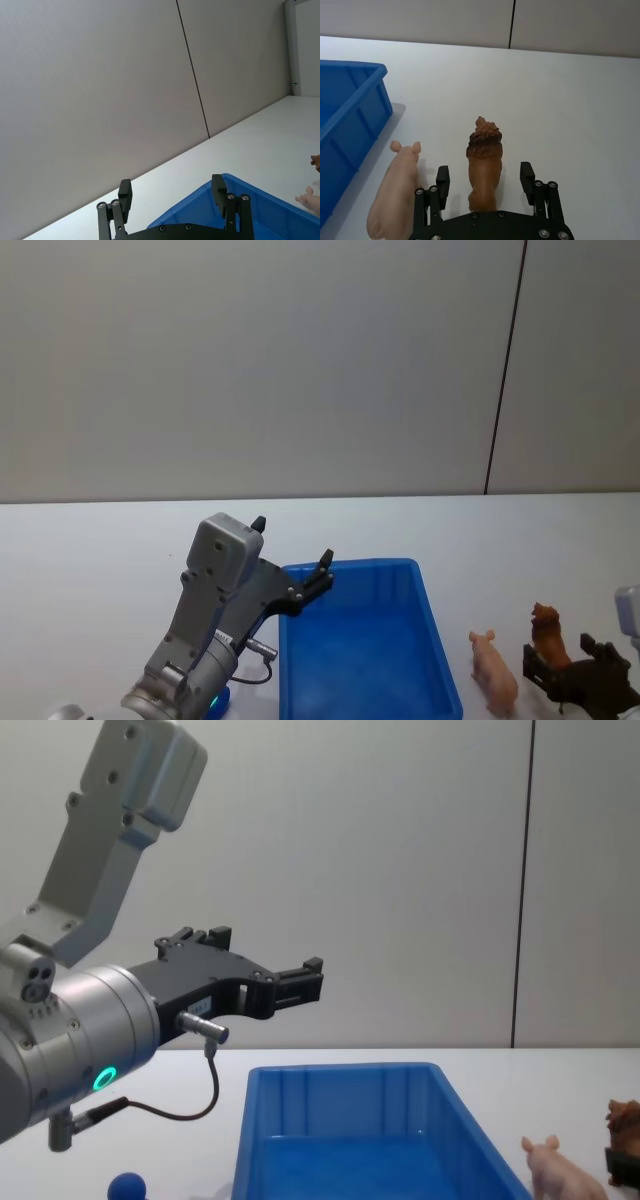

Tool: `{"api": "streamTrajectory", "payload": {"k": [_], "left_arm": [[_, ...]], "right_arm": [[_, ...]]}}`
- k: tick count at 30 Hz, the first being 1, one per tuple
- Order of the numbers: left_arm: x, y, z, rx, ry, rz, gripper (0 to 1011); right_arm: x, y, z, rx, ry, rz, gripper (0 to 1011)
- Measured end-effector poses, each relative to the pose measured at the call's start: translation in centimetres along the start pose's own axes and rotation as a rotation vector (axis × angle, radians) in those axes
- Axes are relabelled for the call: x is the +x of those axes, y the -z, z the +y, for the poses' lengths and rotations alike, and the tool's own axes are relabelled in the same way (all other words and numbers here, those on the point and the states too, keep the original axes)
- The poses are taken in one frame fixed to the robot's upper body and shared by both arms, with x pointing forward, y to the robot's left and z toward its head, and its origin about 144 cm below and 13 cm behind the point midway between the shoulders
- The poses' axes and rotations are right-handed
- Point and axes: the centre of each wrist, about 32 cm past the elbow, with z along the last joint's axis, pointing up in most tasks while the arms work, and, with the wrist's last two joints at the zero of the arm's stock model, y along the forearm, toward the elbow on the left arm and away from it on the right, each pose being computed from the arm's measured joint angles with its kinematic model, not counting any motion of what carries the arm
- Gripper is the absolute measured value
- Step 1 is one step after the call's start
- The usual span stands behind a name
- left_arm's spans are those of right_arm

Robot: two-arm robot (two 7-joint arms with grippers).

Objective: Pick up the two dolls from the table and place them into the box.

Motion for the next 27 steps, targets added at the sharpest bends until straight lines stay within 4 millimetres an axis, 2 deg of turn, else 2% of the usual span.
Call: {"api": "streamTrajectory", "payload": {"k": [5,9,10,11,13,14,16,21,27], "left_arm": [[0.0,0.0,0.0,0.0,0.0,0.0,1001],[0.0,0.0,0.0,0.0,0.0,0.0,1001],[0.0,0.0,0.0,0.0,0.0,0.0,1001],[0.0,0.0,0.0,0.0,0.0,0.0,1001],[0.0,0.0,0.0,0.0,0.0,0.0,1001],[0.0,0.0,0.0,0.0,0.0,0.0,1001],[0.0,0.0,0.0,0.0,0.0,0.0,1001],[0.0,0.0,0.0,0.0,0.0,0.0,1001],[0.0,0.0,0.0,0.0,0.0,0.0,1001]], "right_arm": [[0.11,0.33,0.06,-0.01,-0.002,0.017,780],[0.16,0.53,0.09,-0.016,-0.003,0.026,620],[0.17,0.54,0.09,-0.016,-0.003,0.028,620],[0.19,0.57,0.1,-0.016,-0.003,0.03,560],[0.2,0.59,0.09,-0.015,-0.003,0.032,530],[0.21,0.6,0.08,-0.014,-0.003,0.032,459],[0.2,0.6,0.05,-0.01,-0.002,0.033,384],[0.14,0.32,-0.04,0.007,-0.003,0.029,303],[0.0,-0.2,-0.15,0.034,-0.004,0.017,303]]}}
